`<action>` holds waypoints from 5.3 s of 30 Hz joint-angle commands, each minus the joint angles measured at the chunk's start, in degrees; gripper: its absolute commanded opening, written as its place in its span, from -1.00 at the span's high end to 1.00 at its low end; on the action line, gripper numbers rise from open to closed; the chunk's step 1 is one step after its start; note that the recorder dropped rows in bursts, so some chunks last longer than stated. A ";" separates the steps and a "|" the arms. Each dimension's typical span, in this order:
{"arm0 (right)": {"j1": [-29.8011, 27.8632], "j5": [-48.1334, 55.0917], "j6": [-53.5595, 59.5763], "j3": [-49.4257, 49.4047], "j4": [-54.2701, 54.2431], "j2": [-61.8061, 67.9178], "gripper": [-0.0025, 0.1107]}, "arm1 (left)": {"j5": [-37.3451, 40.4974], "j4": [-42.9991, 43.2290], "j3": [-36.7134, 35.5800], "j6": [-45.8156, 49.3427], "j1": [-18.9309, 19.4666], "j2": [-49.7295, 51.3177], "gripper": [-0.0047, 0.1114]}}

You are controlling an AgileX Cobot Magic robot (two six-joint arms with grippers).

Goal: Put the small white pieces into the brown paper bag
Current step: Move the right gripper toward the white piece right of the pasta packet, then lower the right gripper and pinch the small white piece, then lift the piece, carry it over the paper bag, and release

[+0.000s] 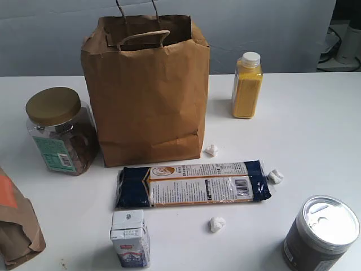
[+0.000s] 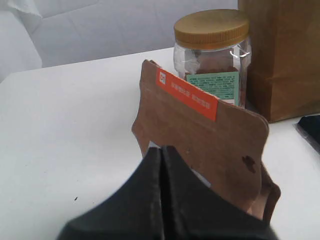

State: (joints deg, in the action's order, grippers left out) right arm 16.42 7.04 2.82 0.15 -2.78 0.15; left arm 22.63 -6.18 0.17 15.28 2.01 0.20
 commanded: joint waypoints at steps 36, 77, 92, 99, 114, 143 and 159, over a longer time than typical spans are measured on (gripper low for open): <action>18.05 44.97 -23.07 65.72 24.17 69.60 0.96 | -0.32 -0.51 -0.17 -0.12 -0.45 -0.20 0.92; 12.18 50.46 -4.70 75.98 0.99 113.99 0.04 | -0.32 -0.51 -0.17 -0.12 -0.45 -0.20 0.92; 12.18 48.56 -4.05 75.98 -0.15 118.25 0.28 | -0.32 -0.51 -0.17 -0.12 -0.45 -0.20 0.92; 12.18 48.56 -3.42 75.98 -0.15 118.25 0.90 | -0.32 -0.51 -0.17 -0.12 -0.45 -0.20 0.92; 12.59 32.66 -3.28 63.97 -0.14 97.06 0.96 | -0.32 -0.51 -0.17 -0.12 -0.45 -0.20 0.92; 48.33 -3.21 -5.89 61.79 2.78 79.13 0.96 | -0.32 -0.51 -0.17 -0.12 -0.45 -0.20 0.92; 38.14 -4.14 -15.50 82.25 14.38 93.44 0.96 | -0.32 -0.51 -0.17 -0.12 -0.45 -0.20 0.92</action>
State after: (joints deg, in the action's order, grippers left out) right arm 57.44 1.14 -8.74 78.44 9.23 90.29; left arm 22.63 -6.18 0.17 15.28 2.01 0.20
